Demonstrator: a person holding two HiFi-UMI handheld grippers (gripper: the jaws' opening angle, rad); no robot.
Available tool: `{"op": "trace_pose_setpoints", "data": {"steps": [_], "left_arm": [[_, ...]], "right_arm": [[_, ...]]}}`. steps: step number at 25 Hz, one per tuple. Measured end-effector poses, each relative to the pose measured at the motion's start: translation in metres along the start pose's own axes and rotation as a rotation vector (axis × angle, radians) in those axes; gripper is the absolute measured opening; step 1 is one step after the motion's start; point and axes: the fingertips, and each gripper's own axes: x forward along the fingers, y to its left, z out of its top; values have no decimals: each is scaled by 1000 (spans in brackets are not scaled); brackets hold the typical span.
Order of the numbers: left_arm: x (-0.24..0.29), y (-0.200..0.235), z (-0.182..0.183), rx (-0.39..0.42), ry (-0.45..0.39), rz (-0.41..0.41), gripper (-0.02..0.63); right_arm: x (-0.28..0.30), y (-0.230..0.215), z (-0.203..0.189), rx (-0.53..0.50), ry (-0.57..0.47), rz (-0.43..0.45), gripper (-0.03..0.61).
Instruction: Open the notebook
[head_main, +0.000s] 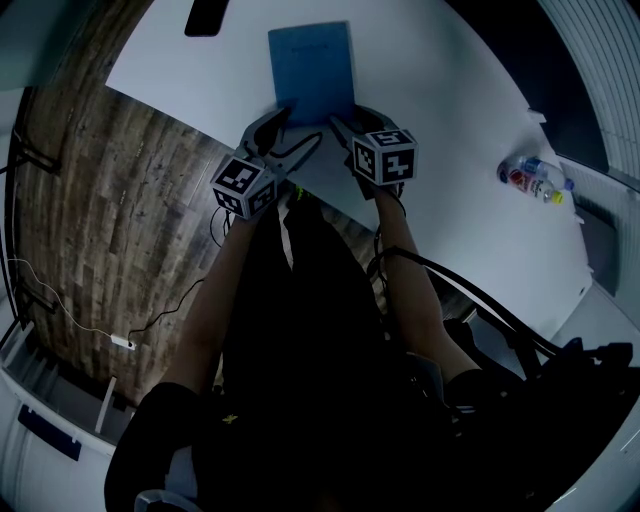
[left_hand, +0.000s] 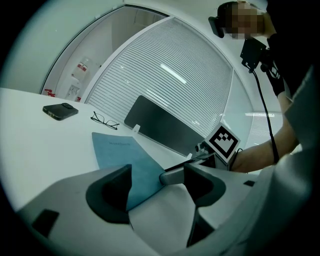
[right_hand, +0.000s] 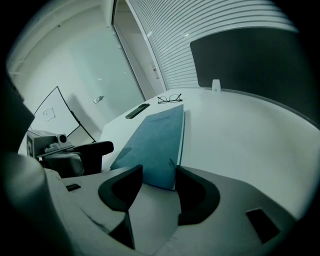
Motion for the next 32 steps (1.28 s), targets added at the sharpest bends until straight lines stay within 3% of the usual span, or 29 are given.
{"op": "trace_pose_setpoints", "data": {"steps": [8,16,32], "left_arm": [[3,-2,0,-7,-16,-3,311],[3,-1,0,1,-20,-1,311],[-3,6,2,-6,-34,11,311]], "right_arm": [[0,-7,-3,-6,18,-25,170],[-7,-10,5,24,-13,-30,69],[-10,-12,8,47,-39,-31,39]]}}
